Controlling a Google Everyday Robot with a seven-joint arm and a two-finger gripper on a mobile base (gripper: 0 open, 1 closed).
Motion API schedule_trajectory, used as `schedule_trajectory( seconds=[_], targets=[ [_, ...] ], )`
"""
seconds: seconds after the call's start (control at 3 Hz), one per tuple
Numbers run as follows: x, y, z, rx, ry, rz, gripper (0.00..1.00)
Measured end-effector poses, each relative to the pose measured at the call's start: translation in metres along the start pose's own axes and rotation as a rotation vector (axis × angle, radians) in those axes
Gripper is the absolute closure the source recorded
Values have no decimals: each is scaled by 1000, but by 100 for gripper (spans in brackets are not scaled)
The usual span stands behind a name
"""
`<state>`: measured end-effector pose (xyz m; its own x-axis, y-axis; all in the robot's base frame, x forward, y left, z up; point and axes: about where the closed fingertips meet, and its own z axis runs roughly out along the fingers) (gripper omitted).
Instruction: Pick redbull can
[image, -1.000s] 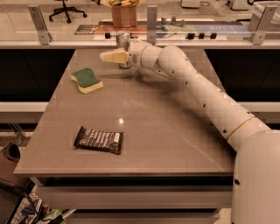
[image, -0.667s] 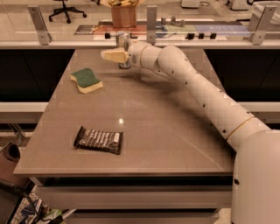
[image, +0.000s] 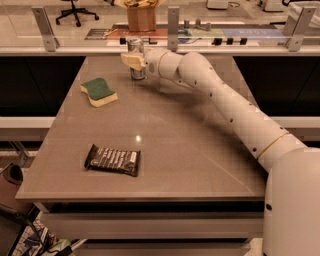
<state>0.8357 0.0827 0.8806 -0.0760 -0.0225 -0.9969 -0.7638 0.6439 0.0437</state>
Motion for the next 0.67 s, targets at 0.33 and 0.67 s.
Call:
schedule_trajectory(
  seconds=[0.33, 0.67],
  targets=[
    [0, 2, 2, -4, 0, 0, 87],
    [1, 4, 4, -7, 1, 1, 100]
  ],
)
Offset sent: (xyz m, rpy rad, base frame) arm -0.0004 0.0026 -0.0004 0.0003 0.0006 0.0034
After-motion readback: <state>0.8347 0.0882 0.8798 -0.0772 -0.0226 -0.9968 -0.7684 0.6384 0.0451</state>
